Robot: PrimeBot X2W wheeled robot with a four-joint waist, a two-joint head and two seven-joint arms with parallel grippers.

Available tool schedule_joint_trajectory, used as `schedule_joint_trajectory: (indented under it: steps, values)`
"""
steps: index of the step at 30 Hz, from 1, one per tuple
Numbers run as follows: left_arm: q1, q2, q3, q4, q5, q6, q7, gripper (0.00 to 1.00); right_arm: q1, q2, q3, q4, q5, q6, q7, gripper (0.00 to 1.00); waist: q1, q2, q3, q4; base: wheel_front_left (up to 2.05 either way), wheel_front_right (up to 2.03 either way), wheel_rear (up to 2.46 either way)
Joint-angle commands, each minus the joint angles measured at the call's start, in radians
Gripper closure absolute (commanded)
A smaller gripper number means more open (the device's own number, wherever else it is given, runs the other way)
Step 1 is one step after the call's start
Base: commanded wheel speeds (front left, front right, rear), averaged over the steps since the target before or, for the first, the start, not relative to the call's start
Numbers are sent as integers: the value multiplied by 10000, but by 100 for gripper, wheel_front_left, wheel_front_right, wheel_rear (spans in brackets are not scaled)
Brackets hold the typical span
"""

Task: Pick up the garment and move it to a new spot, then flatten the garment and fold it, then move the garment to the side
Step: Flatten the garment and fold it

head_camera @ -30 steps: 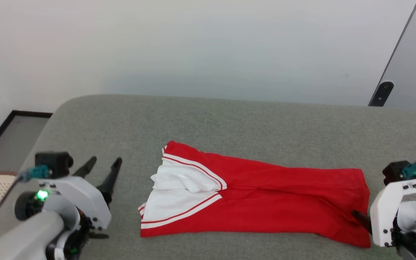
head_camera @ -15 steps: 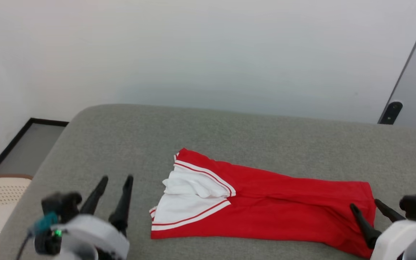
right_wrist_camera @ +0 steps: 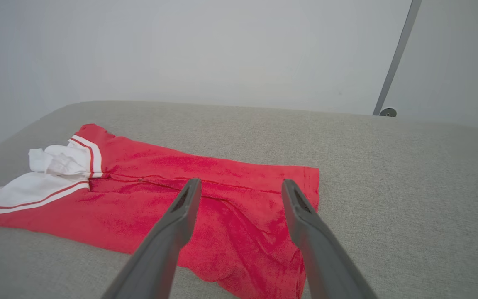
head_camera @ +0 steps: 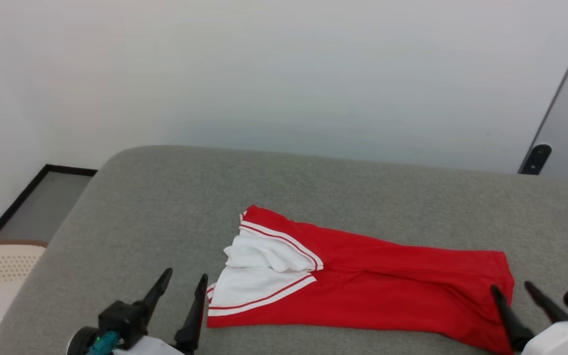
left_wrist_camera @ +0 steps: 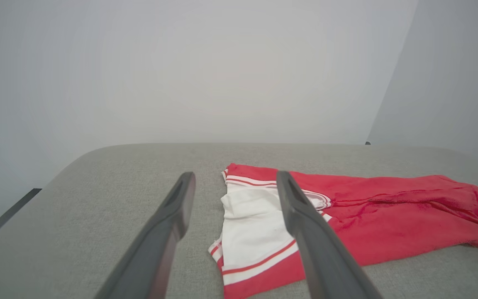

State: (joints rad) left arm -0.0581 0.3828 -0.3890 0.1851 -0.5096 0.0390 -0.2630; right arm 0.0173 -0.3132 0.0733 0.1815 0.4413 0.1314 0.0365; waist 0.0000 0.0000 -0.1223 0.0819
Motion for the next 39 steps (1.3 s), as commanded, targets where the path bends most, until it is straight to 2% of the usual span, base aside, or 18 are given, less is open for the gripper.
schedule_joint_trajectory:
  steps: [1, 8, 13, 20, 23, 33, 39]
  values:
    - [50, -35, 136, 55, 120, -107, -6, 0, -214, -171, -36, 21, 67, -18, 128, 0, 0, 0, 117, -144, 0, 0, 0]
    - [-115, -264, 784, 364, 507, -683, -5, 0, -1361, -1103, 16, 708, 409, -18, 1779, 0, 0, 0, 480, -293, 0, 0, 0]
    - [-192, -405, 1230, 494, 742, -863, -5, 0, -2290, -1699, 349, 1590, 899, -17, 3363, 0, 0, 0, 750, -124, 0, 0, 0]
    - [-494, -706, 1319, 555, 1047, -1235, -5, 0, -3658, -2056, 954, 2971, 1480, -17, 5343, 0, 0, 0, 1279, 354, 0, 0, 0]
    - [-798, -891, 1218, 576, 1119, -1369, -5, 0, -4296, -2175, 1205, 3583, 1349, -18, 5870, 0, 0, 0, 1686, 640, 0, 0, 0]
    - [-1647, -1491, 905, 857, 1149, -1640, -5, 0, -5778, -1371, 1082, 6477, 1162, -17, 7426, 0, 0, 0, 2472, 1509, 0, 0, 0]
    - [-1790, -1589, 834, 1043, 1025, -1706, -5, 0, -6139, -1062, 1135, 7641, 866, -6, 7823, 0, 0, 0, 2470, 1680, 0, 0, 0]
